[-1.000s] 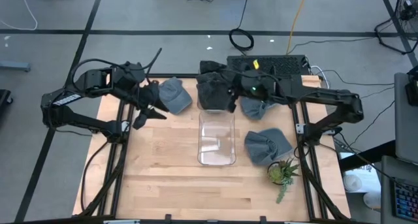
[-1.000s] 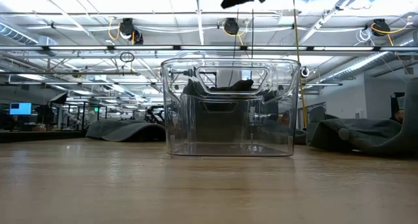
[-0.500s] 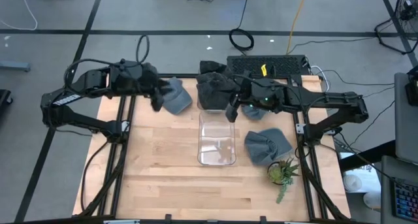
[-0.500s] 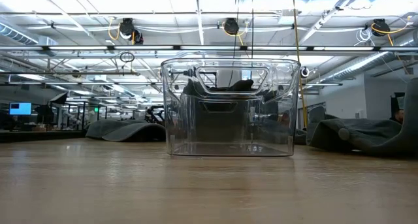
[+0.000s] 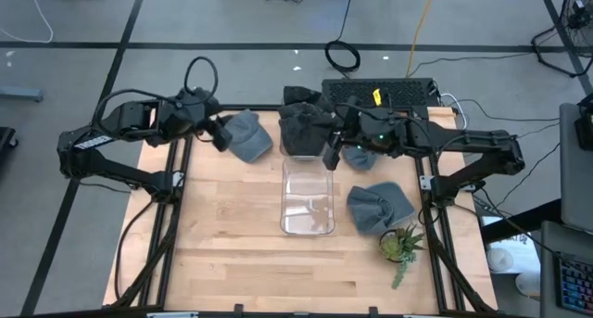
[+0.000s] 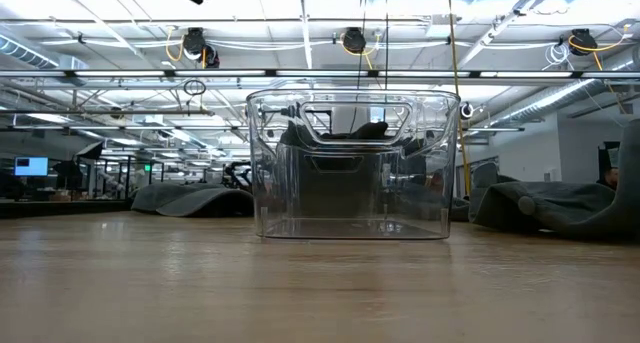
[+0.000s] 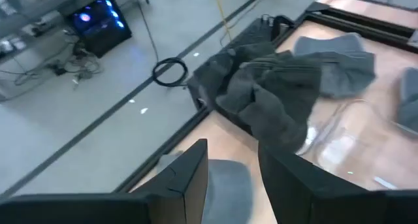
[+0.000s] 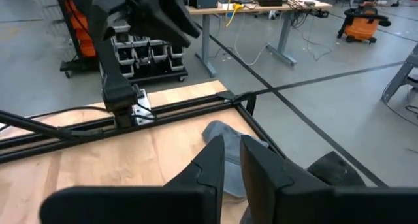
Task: Pick & Place hat
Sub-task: Put the top left blue cap into the bottom transparent bin
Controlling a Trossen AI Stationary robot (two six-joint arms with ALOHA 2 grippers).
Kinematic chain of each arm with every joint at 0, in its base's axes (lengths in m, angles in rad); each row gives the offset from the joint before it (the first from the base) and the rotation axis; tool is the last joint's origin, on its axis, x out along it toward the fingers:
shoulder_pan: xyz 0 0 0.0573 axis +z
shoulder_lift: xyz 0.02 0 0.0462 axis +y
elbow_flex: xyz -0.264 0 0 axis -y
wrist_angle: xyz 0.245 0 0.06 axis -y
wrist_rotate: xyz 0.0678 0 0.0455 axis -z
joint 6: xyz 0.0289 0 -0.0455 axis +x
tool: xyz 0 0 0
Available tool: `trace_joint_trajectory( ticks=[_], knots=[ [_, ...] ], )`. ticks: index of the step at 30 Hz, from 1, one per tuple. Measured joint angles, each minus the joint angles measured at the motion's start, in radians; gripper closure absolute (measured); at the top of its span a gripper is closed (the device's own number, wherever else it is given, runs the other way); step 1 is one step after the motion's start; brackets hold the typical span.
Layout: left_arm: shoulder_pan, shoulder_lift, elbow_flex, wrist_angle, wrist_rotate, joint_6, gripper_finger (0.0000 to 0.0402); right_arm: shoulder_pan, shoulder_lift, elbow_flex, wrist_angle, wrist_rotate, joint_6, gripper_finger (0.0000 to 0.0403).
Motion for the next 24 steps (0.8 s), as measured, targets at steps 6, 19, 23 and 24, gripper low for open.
trace_joint_trajectory(
  ticks=[6, 19, 23, 24],
  knots=[
    [0.001, 0.027, 0.001, -0.072, 0.035, -0.031, 0.0215, -0.002, -0.002, 0.000, 0.002, 0.000, -0.018, 0.0362],
    [0.002, 0.293, 0.000, -0.315, -0.004, -0.014, 0.0177, -0.002, -0.002, 0.000, -0.007, 0.000, -0.044, 0.0362],
    [0.002, 0.336, -0.013, -0.323, -0.041, -0.012, 0.0196, -0.002, -0.002, 0.000, -0.013, 0.001, -0.043, 0.0362],
    [0.002, 0.337, -0.031, -0.312, -0.044, -0.018, 0.0200, -0.002, -0.002, 0.000, -0.013, 0.001, -0.043, 0.0362]
  ],
)
